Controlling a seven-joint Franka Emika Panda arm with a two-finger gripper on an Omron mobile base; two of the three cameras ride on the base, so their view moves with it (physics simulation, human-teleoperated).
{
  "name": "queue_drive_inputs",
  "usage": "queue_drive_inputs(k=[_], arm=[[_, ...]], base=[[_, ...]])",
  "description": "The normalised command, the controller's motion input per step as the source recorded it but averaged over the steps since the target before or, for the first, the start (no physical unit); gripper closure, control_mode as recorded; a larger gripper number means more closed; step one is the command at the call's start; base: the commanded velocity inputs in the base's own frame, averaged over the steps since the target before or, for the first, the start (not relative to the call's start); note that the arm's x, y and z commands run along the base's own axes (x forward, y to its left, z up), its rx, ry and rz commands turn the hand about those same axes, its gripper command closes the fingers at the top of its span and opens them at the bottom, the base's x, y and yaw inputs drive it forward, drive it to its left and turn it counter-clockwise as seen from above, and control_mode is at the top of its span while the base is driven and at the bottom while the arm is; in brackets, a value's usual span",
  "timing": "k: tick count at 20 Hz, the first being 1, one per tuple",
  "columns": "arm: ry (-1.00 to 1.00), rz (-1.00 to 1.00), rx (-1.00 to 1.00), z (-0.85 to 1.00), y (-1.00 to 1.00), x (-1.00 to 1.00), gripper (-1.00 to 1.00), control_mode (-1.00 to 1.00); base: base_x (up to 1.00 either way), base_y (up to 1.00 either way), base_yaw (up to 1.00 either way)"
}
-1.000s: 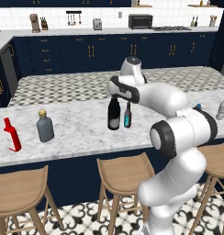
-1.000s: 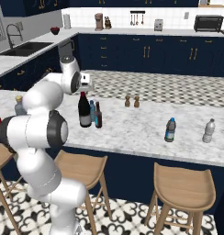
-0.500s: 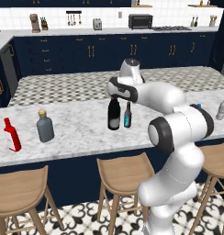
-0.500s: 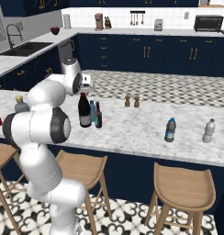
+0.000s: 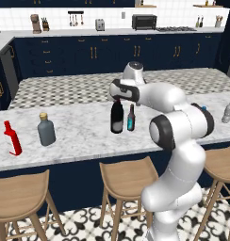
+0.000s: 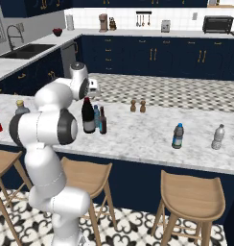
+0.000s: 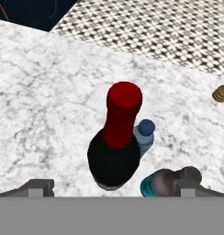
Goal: Move the plastic bottles in the middle to the plastics group, and the glass bottles in the middle to the glass group.
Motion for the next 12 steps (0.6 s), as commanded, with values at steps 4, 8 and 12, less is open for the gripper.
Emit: queue_drive_inputs(k=[4,8,12], arm=[[0.00,0.00,0.00,-0.08,0.06,0.21,-1.00,-1.00],[0.00,0.00,0.00,-0.07,0.08,0.21,-1.00,-1.00],[0.00,0.00,0.00,-0.13,0.03,0.17,-1.00,-1.00]], base=[[0.00,0.00,0.00],[0.00,0.00,0.00],[0.00,0.00,0.00]])
